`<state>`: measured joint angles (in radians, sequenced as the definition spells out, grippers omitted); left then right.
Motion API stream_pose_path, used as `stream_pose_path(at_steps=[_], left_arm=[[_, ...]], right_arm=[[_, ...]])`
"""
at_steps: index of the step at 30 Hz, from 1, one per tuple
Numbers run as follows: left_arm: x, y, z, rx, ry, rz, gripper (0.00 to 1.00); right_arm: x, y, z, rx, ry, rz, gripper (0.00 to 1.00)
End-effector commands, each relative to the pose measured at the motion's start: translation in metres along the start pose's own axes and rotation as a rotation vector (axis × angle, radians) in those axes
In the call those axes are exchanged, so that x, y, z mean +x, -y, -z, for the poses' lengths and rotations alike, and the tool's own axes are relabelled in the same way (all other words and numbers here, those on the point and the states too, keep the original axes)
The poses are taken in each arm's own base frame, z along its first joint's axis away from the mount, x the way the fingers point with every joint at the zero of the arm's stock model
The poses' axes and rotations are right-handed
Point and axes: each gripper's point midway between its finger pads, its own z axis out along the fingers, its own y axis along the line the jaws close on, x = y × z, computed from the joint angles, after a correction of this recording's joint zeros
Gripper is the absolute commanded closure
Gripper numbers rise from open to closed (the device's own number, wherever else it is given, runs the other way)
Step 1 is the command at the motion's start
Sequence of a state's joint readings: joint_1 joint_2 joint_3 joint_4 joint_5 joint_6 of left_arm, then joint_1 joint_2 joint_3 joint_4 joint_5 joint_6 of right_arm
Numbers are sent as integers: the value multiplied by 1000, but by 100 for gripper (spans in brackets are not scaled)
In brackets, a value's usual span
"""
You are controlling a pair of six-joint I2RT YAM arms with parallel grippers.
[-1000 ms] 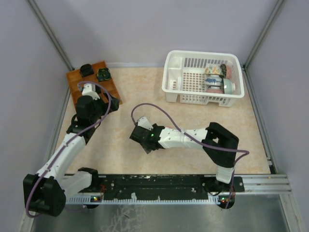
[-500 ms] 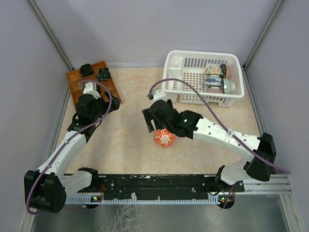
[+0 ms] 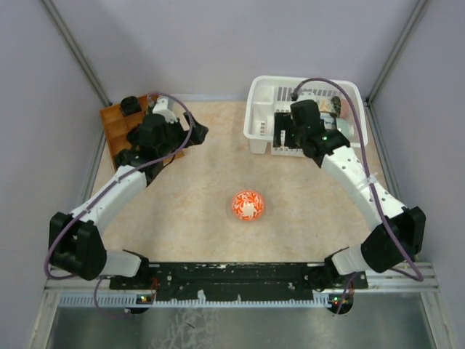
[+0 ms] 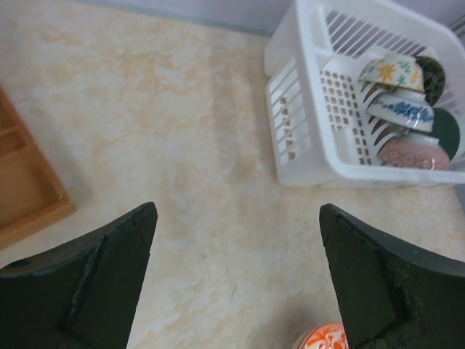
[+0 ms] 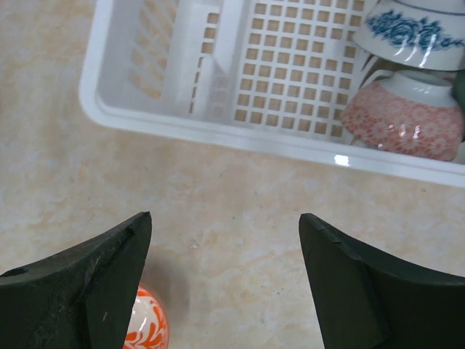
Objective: Unload the bowls from the dish rack
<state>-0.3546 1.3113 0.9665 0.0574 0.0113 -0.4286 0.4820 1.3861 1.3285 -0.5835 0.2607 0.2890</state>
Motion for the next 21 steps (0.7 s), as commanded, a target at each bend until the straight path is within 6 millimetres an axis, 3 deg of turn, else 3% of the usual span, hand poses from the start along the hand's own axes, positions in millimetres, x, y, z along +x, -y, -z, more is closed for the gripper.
stream_pose_path(at_steps=[1,4,8,14,21], left_arm=[[-25,36,-29,82,28,-29,1],[-29,47,-47,100,27,-37,1],[-31,70,-70,143,13,-45,1],[-14,96,-111,164,-32,-66,1],[11,114,-154,172,-76,-94,1]], right_arm=[[-51,-1,-14,-65,71,21,18],[-66,-9,-26,-78,64,36,18],[-79,9,-25,1,134,-8,18],[-76,53,-27,131,90,-23,17],[-68,72,-20,163,96,-36,17]])
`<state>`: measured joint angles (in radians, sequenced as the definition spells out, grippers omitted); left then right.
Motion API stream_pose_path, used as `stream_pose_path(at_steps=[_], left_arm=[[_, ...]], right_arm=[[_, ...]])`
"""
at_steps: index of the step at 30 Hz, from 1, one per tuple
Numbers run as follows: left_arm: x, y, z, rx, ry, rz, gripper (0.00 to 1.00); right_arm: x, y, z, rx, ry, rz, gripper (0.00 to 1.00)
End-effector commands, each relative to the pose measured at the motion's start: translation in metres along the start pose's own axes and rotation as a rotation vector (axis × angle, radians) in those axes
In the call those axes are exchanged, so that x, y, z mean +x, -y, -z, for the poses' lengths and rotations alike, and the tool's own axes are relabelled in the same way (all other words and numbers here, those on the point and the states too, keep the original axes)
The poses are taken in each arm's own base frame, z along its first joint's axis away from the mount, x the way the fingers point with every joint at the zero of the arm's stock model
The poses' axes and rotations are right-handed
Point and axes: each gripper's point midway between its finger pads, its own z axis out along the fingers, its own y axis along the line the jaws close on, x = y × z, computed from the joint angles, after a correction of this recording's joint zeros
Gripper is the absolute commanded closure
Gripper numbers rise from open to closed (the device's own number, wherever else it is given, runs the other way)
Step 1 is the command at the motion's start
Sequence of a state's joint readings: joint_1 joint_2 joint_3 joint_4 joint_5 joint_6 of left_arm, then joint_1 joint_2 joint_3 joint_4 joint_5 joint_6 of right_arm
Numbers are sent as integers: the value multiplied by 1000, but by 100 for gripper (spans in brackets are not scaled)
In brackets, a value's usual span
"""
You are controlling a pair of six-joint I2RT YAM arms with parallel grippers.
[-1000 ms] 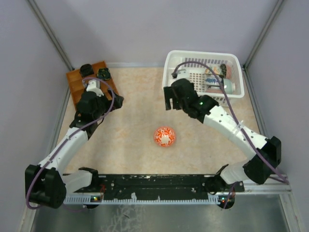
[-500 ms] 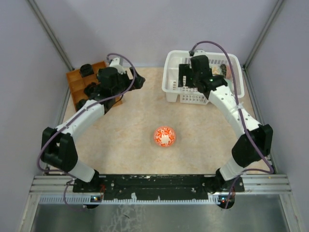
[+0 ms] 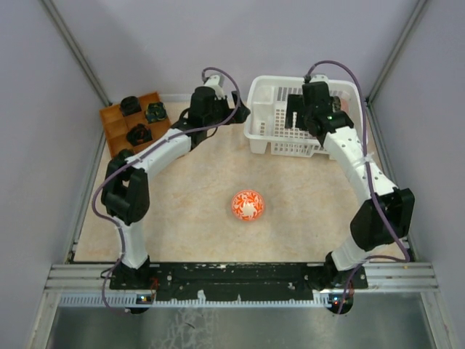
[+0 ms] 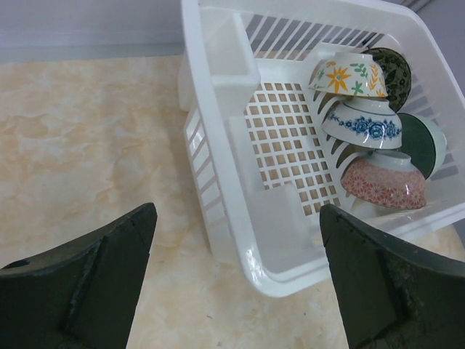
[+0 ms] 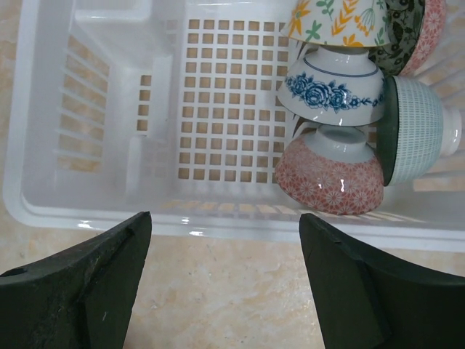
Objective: Unload the bowls from the dish rack
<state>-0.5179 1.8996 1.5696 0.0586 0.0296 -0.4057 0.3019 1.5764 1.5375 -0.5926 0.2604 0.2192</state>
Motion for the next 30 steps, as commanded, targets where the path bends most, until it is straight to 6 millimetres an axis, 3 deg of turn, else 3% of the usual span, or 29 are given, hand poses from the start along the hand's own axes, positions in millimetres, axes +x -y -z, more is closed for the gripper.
stream_pose_path(at_steps=[1,12,19,30], left_arm=[[10,7,-24,10,-28,-26,1],[46,11,-69,-13,-101,-60,1],[62,14,-80,-7,-126,-63,13],[70,15,-86,-44,-142,-81,58]], right_arm=[[-18,16,22,20,77,-8,17],[-5,37,38,32,87,-44,17],[-3,44,46,23,99,-62,17],[2,50,52,21,97,-66,17]])
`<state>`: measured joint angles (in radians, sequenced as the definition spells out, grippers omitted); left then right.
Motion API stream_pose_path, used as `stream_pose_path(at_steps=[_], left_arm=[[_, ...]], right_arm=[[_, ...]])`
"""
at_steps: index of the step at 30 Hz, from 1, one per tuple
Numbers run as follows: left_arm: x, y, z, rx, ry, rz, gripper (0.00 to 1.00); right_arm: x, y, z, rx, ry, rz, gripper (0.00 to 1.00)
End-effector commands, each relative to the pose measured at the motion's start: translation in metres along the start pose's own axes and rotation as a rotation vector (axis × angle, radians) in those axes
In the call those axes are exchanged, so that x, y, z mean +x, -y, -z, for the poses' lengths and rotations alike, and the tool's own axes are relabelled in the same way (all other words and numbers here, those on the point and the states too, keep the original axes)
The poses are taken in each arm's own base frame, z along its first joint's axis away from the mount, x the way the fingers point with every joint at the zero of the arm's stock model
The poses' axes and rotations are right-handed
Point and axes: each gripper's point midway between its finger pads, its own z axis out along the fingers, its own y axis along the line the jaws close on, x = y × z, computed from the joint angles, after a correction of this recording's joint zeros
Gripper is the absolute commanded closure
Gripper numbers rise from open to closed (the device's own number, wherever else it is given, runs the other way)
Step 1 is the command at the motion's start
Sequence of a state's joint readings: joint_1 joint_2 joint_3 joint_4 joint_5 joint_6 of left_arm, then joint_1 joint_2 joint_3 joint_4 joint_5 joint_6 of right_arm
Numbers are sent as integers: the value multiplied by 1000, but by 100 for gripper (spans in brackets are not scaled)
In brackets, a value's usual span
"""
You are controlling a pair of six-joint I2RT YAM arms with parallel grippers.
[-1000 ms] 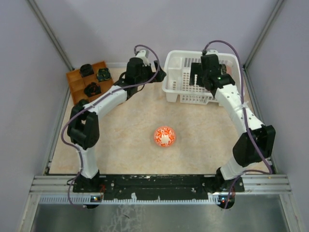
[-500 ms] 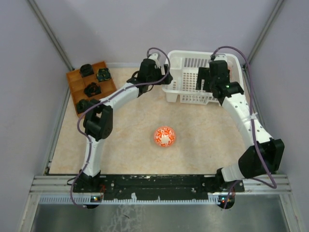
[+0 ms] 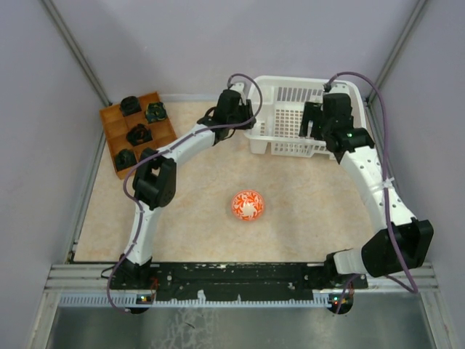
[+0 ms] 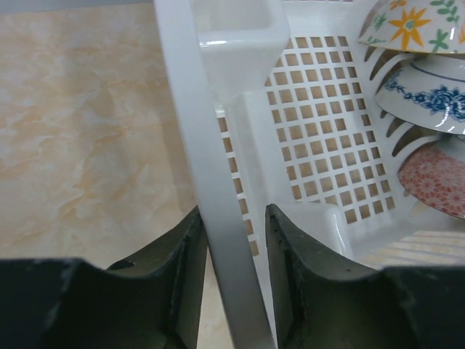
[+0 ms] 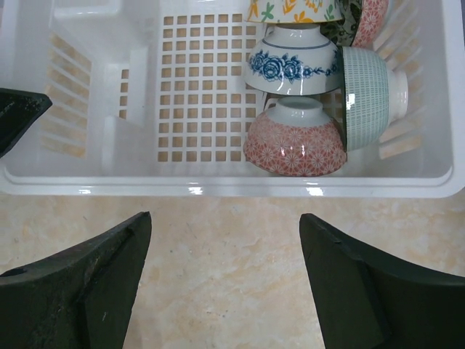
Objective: Unload the bowls from the dish rack
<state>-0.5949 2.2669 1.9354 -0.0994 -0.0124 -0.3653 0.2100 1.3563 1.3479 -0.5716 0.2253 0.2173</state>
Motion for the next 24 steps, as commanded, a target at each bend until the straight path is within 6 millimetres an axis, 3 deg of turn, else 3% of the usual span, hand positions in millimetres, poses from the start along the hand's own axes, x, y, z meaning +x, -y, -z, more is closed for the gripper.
stream_pose_path(at_steps=[1,6,15,24], left_arm=[[-5,6,-1,-16,15,-16,64],[-7,0,6,-59,17,-19,99],[-14,-27,40,-197,49,-28,100],[-12,-84,101,-334,96,40,100]], right_arm=[[-12,3,11,-15,51,-6,17],[-8,5,11,-13,44,-7,17],[4,9,0,5,14,-14,17],[12,15,-7,39,-22,9,17]])
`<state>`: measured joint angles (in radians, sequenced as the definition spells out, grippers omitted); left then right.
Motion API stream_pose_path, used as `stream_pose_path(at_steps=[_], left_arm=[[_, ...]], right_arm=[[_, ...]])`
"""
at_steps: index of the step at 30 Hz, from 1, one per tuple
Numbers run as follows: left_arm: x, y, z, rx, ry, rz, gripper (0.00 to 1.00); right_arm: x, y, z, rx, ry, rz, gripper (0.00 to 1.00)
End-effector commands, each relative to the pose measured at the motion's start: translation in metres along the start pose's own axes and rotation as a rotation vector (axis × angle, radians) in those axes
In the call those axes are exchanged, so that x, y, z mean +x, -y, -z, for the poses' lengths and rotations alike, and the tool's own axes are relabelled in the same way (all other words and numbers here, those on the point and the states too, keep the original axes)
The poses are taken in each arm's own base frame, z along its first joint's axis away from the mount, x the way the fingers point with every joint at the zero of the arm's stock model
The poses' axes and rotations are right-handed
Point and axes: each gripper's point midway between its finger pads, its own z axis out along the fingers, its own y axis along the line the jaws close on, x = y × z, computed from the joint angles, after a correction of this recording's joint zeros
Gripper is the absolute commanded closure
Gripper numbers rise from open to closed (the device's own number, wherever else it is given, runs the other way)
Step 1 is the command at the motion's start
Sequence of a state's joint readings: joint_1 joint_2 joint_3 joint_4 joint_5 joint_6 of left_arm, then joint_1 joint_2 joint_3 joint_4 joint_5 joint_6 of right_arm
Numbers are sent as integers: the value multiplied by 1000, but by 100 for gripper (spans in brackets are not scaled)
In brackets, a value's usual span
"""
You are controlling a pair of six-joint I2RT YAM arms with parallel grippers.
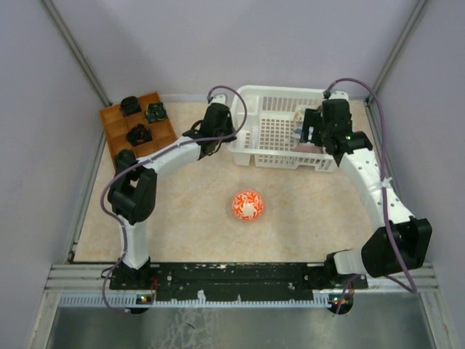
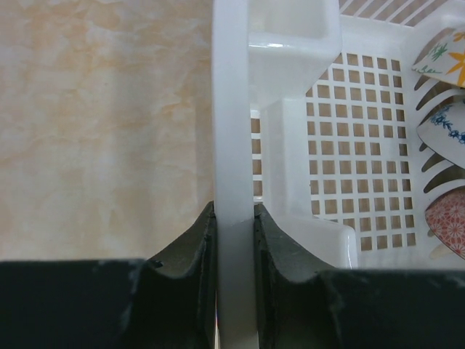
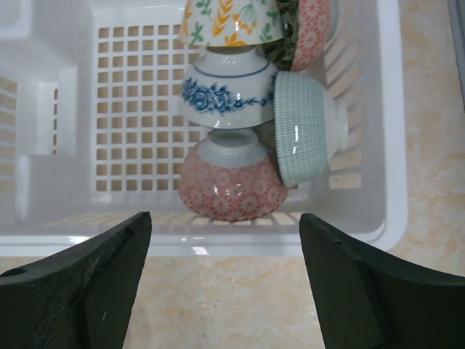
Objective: Unload the bowls from the dish rack
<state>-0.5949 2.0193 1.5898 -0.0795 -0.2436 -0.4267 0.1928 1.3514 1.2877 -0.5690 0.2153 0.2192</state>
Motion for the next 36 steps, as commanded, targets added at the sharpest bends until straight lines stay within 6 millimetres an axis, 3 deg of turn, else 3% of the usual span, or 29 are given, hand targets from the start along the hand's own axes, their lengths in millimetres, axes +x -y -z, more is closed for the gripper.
stream_pose_path(at_steps=[1,7,20,25,36], left_arm=[[-31,-49,36,-103,81,1,100],[-20,-90,66,-204,83,12,100],[-10,-146,97,-343,102,139,100],[-4,-154,99,-354,99,154,100],[7,-165,97,-345,79,159,100]], right_arm=[[-12,9,0,33,28,16,17],[-6,-2,-8,94,-25,118,20],[-5,-70,-21,321,-45,441,20],[4,-86,-32,409,-74,558,20],[15,-82,-55,576,-134,694,20]])
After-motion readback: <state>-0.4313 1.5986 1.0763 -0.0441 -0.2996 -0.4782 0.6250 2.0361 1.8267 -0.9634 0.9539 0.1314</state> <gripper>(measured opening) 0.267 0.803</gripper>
